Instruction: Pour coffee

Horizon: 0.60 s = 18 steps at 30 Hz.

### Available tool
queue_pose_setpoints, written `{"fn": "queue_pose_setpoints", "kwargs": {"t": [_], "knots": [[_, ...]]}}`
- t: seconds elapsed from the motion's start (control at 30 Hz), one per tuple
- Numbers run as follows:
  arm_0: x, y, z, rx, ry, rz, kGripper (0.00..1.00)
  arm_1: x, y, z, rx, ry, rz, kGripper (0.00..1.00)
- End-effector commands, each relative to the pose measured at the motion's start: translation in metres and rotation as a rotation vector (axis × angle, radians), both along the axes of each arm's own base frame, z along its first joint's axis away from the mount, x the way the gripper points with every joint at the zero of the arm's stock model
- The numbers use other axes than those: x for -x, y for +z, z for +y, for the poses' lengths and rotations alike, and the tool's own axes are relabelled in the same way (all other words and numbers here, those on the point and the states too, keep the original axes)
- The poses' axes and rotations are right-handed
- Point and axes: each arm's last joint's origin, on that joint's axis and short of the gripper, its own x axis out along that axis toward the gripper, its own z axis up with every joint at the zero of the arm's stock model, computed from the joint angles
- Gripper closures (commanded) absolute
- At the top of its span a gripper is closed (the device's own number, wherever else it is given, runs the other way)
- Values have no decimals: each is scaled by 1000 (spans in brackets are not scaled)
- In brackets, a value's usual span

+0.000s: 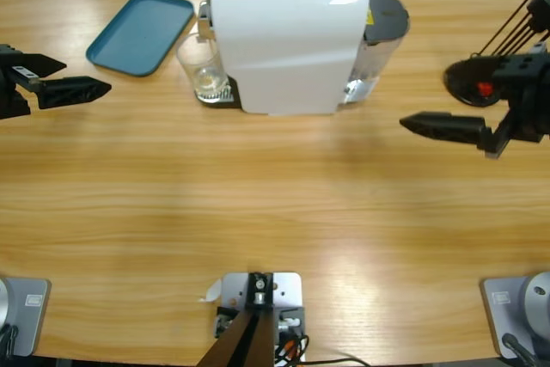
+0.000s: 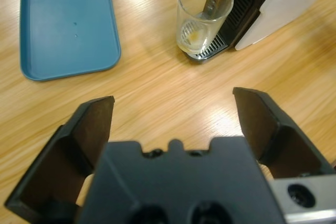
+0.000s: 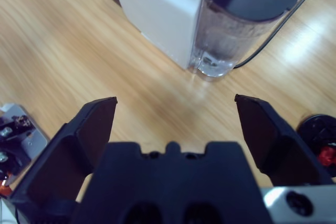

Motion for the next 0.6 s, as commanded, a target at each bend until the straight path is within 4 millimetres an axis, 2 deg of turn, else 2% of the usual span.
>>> {"fn": "queue_pose_setpoints", "kwargs": {"t": [0.03,0.23,0.6], "knots": [[-1,-18,-6,-34,-37,50,4,13,-22,-7,-10,15,23,5],[-1,-20,-6,-33,-40,58,4,10,-31,-5,5,8,36,7],[1,-21,-5,-31,-42,60,4,12,-33,-7,7,4,35,9]]}}
